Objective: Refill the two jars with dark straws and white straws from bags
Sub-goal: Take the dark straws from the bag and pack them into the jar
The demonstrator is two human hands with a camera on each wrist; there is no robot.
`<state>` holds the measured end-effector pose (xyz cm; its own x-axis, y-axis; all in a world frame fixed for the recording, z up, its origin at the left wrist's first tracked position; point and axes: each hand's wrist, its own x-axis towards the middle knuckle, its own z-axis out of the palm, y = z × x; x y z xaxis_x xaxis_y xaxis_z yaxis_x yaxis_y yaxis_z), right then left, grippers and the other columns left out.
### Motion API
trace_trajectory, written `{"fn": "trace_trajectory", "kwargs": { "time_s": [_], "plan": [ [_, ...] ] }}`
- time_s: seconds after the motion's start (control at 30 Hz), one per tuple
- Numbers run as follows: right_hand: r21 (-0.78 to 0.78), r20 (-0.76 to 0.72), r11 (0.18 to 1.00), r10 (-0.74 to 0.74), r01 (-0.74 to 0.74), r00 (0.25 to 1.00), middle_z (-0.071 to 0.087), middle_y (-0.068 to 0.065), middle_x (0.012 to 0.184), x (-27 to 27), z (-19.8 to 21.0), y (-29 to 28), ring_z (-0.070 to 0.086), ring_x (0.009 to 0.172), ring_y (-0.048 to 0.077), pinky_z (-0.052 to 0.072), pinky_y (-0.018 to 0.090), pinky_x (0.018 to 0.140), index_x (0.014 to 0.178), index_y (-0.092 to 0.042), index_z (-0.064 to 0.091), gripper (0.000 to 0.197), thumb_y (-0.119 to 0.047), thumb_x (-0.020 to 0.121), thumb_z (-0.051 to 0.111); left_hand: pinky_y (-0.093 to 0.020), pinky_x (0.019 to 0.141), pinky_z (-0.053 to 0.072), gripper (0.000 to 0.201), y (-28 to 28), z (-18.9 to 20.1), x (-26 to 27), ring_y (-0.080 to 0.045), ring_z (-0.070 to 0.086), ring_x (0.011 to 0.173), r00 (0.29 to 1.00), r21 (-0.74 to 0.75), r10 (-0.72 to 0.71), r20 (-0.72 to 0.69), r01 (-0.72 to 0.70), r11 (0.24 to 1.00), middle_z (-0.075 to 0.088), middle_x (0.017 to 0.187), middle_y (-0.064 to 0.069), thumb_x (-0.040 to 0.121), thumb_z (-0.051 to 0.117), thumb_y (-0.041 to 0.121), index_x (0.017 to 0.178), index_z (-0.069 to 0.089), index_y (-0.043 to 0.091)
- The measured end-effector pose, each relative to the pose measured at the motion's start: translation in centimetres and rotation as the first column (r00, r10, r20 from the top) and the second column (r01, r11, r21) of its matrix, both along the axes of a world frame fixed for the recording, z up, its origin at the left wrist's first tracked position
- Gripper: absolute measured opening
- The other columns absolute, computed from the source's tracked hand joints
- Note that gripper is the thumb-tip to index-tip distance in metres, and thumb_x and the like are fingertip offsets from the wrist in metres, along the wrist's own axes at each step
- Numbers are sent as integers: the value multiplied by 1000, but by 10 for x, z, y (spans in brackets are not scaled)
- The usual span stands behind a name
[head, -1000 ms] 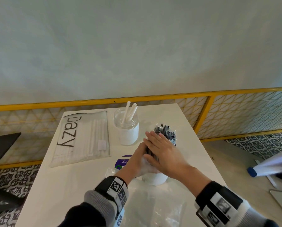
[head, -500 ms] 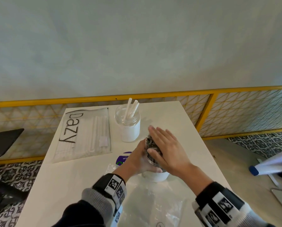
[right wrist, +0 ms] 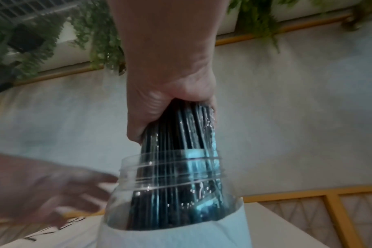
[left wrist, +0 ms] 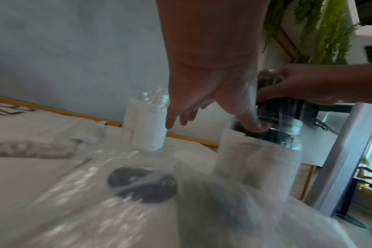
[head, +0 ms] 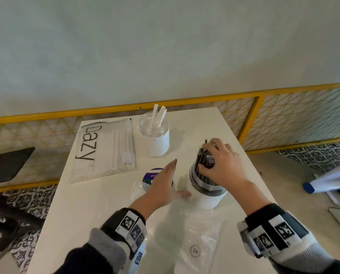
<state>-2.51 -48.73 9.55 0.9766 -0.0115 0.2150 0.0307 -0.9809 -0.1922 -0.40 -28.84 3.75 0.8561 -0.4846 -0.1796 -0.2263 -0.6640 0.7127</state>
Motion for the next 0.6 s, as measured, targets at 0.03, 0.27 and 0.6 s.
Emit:
{"fn": "trace_trajectory", "kwargs": {
  "time_s": [0.03,0.27,0.6],
  "plan": [
    [7,6,1000,-23,23,1000,49,2,131,-7,1,-8,53,106,30,50,40,77,127,-22,55,58,-44,75,69,-41,119,20,114,15,-7,-4,-17,19,144,999,54,27,38,-29,998,18,158,2,63,71,67,150,12,21],
    [-21,17,986,-167,167,986,45,6,144,-59,2,-41,44,129,34,30,57,106,141,-23,40,85,-59,71,70,-39,117,-2,82,101,-80,-60,-21,4,146,922,326,-182,342,65,943,7,158,5,77,28,84,146,3,45],
    [-5,237,820,558,-573,796,53,8,138,-101,-54,55,43,130,25,31,48,109,126,-26,57,42,-40,86,61,-54,117,-1,107,110,-109,-92,-34,-16,145,994,566,-103,-28,100,818,-33,148,5,60,29,92,135,-29,42]
  ]
}}
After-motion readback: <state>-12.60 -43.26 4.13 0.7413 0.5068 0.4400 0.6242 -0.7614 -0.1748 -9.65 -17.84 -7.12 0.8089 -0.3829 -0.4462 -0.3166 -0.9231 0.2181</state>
